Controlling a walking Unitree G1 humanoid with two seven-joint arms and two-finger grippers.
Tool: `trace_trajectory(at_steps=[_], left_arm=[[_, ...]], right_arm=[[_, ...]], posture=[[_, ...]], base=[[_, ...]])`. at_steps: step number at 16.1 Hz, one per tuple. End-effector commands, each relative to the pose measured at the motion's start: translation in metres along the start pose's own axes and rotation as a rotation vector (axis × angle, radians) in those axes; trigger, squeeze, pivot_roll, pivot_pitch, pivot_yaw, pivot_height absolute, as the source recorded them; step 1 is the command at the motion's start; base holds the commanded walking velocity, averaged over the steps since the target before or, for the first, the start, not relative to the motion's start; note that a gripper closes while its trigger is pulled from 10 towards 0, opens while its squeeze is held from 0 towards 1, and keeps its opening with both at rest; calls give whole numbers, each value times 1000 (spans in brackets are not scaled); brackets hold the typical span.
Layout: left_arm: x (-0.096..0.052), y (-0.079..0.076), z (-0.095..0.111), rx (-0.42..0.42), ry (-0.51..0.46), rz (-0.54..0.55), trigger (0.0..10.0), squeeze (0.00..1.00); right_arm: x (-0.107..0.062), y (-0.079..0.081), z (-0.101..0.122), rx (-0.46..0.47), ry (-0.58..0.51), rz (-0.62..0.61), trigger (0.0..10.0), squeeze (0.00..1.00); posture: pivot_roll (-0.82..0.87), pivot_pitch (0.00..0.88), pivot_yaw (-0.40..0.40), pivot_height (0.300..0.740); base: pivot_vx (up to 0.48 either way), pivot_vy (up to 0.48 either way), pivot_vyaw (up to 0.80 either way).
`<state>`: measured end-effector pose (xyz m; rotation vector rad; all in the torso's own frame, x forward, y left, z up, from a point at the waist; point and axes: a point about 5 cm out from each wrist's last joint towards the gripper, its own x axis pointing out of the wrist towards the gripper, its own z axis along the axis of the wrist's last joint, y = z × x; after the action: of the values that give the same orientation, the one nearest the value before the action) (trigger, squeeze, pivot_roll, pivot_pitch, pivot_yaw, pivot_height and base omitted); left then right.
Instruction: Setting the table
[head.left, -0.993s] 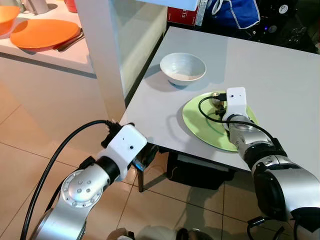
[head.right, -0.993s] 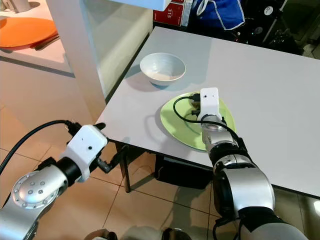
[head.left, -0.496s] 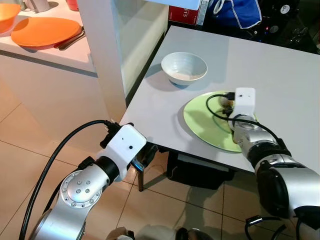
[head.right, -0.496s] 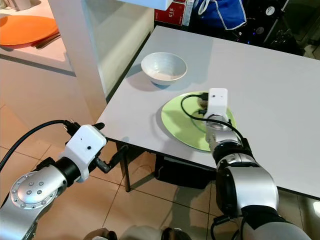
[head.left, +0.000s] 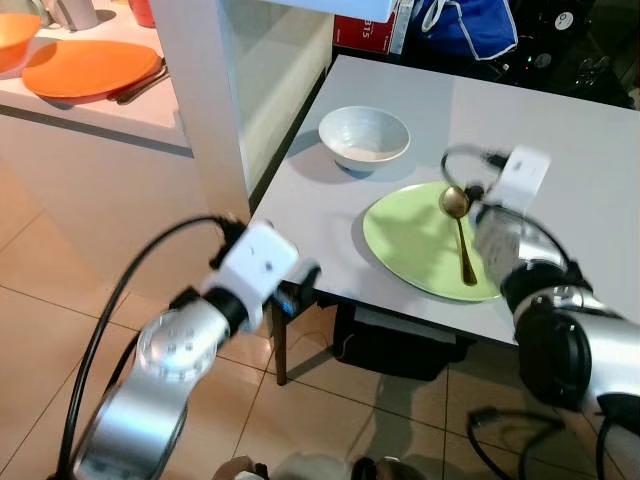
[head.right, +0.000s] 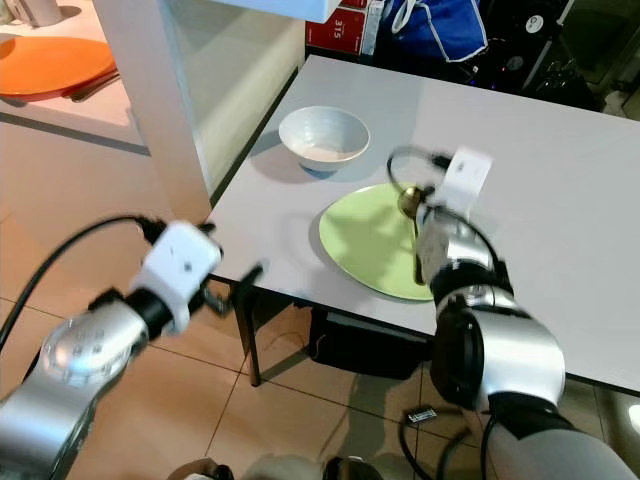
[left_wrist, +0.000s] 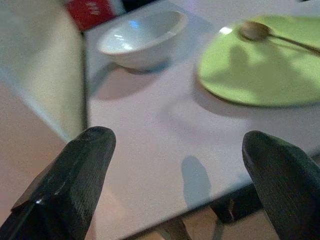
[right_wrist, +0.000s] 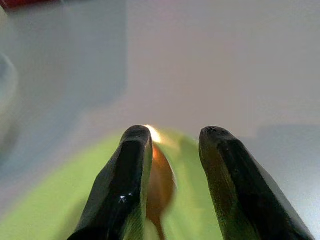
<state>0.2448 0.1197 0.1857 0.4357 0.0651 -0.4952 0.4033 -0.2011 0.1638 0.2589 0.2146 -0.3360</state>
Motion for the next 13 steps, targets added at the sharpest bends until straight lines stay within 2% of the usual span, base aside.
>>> trace_trajectory(at_steps=[1, 3, 4, 6, 7, 8, 9, 13], left_arm=[[4, 6, -1, -27, -9, 44, 10000, 0], [9, 15, -8, -144, -3, 154, 10000, 0], [10, 17, -12, -141, 3, 179, 10000, 0], [14, 28, -31, -135, 70, 289, 10000, 0], [16, 30, -33, -140, 69, 307, 10000, 0], [22, 34, -35, -137, 57, 314, 10000, 0], [27, 34, -34, -137, 48, 311, 10000, 0], [39, 35, -27, -151, -7, 304, 10000, 0]], right_arm=[[0, 6, 18, 42, -64, 25, 10000, 0], [-6, 11, 27, 7, -154, 133, 10000, 0], [-12, 9, 23, -9, -171, 159, 10000, 0], [-49, 2, -3, -75, -213, 252, 10000, 0], [-57, -2, -10, -67, -210, 252, 10000, 0], [-74, -10, -27, -19, -195, 244, 10000, 0], [-81, -13, -33, -39, -207, 248, 10000, 0], [-103, -22, -31, -91, -245, 221, 10000, 0]], posture=[[95, 0, -48, 740], [63, 0, -48, 740], [56, 0, -50, 740], [40, 0, -51, 740], [29, 0, -46, 740], [15, 0, -39, 740], [7, 0, -19, 740], [-25, 0, -15, 740]], base=[[0, 0, 0], [0, 0, 0], [0, 0, 0], [0, 0, 0], [0, 0, 0], [0, 0, 0], [0, 0, 0], [0, 278, 0]])
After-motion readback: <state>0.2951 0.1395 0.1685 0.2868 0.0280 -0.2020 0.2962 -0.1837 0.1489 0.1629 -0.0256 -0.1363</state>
